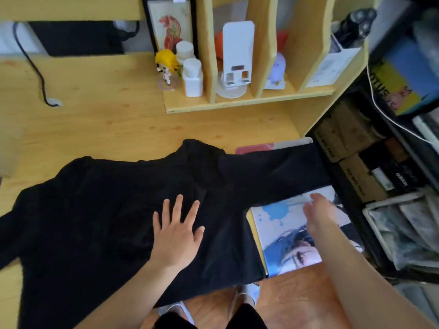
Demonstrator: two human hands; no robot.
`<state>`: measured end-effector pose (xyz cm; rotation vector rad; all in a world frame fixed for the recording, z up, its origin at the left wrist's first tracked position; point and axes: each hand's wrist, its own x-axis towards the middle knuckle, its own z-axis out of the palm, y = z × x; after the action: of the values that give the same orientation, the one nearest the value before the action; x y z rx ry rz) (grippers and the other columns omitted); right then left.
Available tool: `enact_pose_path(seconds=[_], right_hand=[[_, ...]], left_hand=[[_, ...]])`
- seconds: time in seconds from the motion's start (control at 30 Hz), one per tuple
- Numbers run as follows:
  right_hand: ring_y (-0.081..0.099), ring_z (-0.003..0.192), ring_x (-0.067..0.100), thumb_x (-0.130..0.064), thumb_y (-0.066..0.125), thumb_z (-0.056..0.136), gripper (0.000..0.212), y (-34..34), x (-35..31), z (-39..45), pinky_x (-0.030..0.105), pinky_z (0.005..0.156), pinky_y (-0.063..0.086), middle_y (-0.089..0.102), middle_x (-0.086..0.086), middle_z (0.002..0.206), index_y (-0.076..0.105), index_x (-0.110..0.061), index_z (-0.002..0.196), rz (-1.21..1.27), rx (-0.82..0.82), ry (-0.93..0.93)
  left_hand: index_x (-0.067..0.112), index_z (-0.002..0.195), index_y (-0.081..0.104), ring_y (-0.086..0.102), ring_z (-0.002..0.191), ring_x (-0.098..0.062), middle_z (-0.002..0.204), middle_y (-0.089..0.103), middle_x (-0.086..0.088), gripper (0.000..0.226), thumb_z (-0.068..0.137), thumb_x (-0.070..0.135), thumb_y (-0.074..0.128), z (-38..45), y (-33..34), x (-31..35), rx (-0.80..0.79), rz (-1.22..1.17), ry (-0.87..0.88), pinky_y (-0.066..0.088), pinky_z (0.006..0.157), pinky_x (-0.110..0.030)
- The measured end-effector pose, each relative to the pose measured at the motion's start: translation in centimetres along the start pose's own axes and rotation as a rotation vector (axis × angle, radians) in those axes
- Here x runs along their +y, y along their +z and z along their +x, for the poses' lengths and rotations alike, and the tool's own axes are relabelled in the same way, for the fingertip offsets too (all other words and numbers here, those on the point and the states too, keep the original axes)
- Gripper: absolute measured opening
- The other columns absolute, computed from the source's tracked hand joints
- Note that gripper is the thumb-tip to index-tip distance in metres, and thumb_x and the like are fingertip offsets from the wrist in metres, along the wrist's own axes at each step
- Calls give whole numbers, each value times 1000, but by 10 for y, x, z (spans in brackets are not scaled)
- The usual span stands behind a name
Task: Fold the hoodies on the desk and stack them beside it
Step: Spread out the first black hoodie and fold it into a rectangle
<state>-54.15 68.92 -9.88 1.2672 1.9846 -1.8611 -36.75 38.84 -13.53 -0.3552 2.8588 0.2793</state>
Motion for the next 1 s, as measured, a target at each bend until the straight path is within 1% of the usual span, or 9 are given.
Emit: enact_pose_path(seconds=[0.1, 0.2, 0.3, 0.4, 0.53, 0.67, 0.8, 0.9, 1.0], right_hand=[[56, 70, 20, -16, 56, 93, 17, -10, -31, 67, 30, 69, 53, 56, 11, 88, 61, -14, 109, 305, -57, 165], [65, 97, 23, -23, 57, 92, 30, -6, -48, 115, 42, 106, 49, 64, 7, 109, 61, -10, 119, 403, -130, 237], [66, 114, 24, -33, 55, 99, 33, 0, -63, 127, 41, 107, 48, 68, 7, 123, 62, -15, 126, 550, -157, 326], [73, 87, 24, -30, 62, 96, 19, -8, -73, 130, 43, 99, 53, 73, 7, 92, 67, -14, 106, 681, -246, 321], [42, 50, 8, -10, 67, 83, 14, -26, -89, 119, 26, 96, 51, 42, -6, 58, 56, -18, 84, 723, -402, 218], [69, 108, 14, -19, 58, 100, 40, -27, -113, 70, 33, 96, 53, 69, 6, 126, 55, -10, 138, 389, -452, -95], [56, 114, 16, -44, 57, 100, 50, -30, -75, -37, 26, 98, 41, 62, 3, 128, 56, -8, 135, -433, -333, -636], [63, 111, 23, -72, 40, 94, 75, -24, 2, -93, 24, 94, 42, 67, 10, 126, 60, -11, 133, -916, -678, -1100], [43, 142, 27, -39, 61, 85, 78, -12, 102, -83, 43, 117, 24, 41, 6, 157, 31, -28, 156, -1444, -1019, -1530]], left_hand=[[40, 161, -3, -8, 155, -40, 170, -9, -9, 72, 101, 63, 28, 27, 5, 25, -48, -13, -134, 7, 123, -63], [46, 158, -14, -14, 155, -38, 169, -19, -4, 71, 100, 66, 22, 58, 1, 34, -97, -47, -250, 7, 123, -64], [57, 151, -20, -18, 154, -36, 167, -25, 2, 75, 96, 75, 27, 78, 2, 40, -291, -100, -321, 9, 121, -66], [61, 149, -19, -20, 153, -38, 166, -29, 4, 83, 90, 80, 37, 85, 2, 42, -380, -59, -329, 10, 120, -68], [63, 150, -13, -16, 154, -38, 166, -25, 4, 86, 88, 80, 44, 90, -11, 45, -411, -69, -350, 15, 118, -69], [61, 153, -5, -14, 155, -32, 169, -16, 9, 81, 91, 74, 45, 89, -32, 37, -440, -281, -332, 10, 121, -65], [44, 154, 35, 30, 151, -14, 160, 36, 10, 59, 100, 47, 58, 62, -70, -3, -177, -1063, -405, 25, 122, -37], [23, 134, 60, 62, 127, -23, 135, 65, -4, 34, 101, 33, 57, 13, -80, -52, 30, -1482, -558, 44, 112, -44], [14, 127, 63, 71, 110, -31, 119, 74, -11, 42, 105, 46, 48, -52, -63, -88, -168, -1685, -706, 53, 99, -52]])
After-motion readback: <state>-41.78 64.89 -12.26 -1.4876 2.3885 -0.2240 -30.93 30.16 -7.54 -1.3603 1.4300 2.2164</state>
